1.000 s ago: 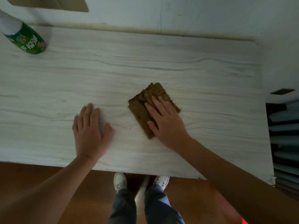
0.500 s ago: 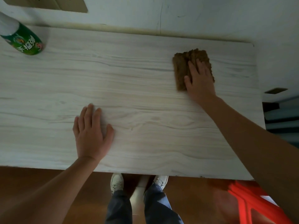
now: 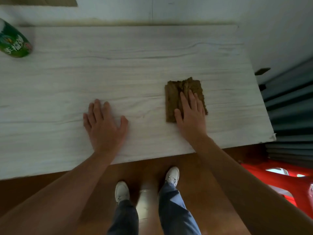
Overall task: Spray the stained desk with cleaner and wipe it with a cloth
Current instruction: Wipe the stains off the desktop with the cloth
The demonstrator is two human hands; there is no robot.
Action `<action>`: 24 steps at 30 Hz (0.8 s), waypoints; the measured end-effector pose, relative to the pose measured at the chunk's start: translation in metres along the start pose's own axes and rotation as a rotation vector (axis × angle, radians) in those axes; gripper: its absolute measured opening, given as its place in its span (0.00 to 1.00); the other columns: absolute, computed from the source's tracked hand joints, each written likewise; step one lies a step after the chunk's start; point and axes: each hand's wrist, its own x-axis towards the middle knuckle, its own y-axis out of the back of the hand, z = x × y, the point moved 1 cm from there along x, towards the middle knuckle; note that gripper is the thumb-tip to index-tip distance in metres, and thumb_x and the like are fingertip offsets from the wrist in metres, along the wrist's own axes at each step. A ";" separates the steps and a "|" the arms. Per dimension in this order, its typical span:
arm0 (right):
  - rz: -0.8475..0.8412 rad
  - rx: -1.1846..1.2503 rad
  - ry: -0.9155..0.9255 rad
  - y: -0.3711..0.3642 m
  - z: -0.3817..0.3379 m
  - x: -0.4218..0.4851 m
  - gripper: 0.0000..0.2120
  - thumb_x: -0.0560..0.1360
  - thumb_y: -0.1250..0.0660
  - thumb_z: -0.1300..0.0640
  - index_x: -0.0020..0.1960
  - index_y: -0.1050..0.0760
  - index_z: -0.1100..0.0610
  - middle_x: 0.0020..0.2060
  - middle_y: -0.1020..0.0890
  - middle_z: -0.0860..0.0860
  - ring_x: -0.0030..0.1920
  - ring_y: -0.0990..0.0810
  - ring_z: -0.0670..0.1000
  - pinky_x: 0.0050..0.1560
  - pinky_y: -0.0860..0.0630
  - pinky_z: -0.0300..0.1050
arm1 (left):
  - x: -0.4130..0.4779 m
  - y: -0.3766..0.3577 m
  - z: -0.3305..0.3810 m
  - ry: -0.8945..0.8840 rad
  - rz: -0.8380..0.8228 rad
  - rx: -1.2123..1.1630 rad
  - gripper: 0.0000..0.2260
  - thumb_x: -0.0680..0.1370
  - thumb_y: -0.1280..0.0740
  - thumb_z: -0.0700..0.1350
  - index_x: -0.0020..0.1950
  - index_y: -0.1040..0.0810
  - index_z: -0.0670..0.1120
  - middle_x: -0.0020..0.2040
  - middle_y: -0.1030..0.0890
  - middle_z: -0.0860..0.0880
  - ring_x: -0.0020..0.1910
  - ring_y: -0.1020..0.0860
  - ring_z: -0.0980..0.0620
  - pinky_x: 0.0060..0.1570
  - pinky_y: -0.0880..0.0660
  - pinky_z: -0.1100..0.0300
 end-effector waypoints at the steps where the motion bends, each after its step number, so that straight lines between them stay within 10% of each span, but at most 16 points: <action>1: -0.010 -0.005 -0.013 -0.004 -0.008 -0.017 0.29 0.84 0.48 0.45 0.82 0.50 0.50 0.81 0.50 0.53 0.81 0.55 0.55 0.79 0.57 0.52 | -0.001 0.000 -0.001 -0.006 -0.005 -0.019 0.33 0.78 0.42 0.60 0.78 0.37 0.44 0.82 0.42 0.41 0.82 0.47 0.41 0.81 0.53 0.41; 11: -0.035 -0.002 0.091 -0.045 -0.085 -0.121 0.29 0.83 0.50 0.45 0.82 0.48 0.51 0.81 0.49 0.53 0.81 0.55 0.54 0.80 0.55 0.55 | 0.000 0.027 -0.038 -0.116 -0.085 -0.473 0.27 0.81 0.45 0.61 0.76 0.28 0.50 0.79 0.32 0.48 0.81 0.39 0.48 0.81 0.47 0.45; 16: -0.038 -0.039 0.081 -0.047 -0.092 -0.120 0.29 0.83 0.52 0.45 0.82 0.50 0.51 0.82 0.50 0.53 0.81 0.56 0.54 0.80 0.58 0.53 | 0.010 0.061 -0.135 -0.362 -0.001 -0.169 0.24 0.82 0.42 0.56 0.75 0.28 0.45 0.78 0.32 0.42 0.78 0.36 0.41 0.77 0.42 0.42; 24: -0.079 0.004 0.230 -0.071 -0.184 -0.125 0.29 0.83 0.52 0.46 0.82 0.49 0.52 0.81 0.49 0.54 0.81 0.55 0.56 0.80 0.53 0.57 | 0.033 0.113 -0.299 -0.269 0.082 0.181 0.28 0.79 0.42 0.58 0.73 0.27 0.43 0.78 0.34 0.38 0.76 0.35 0.35 0.75 0.43 0.41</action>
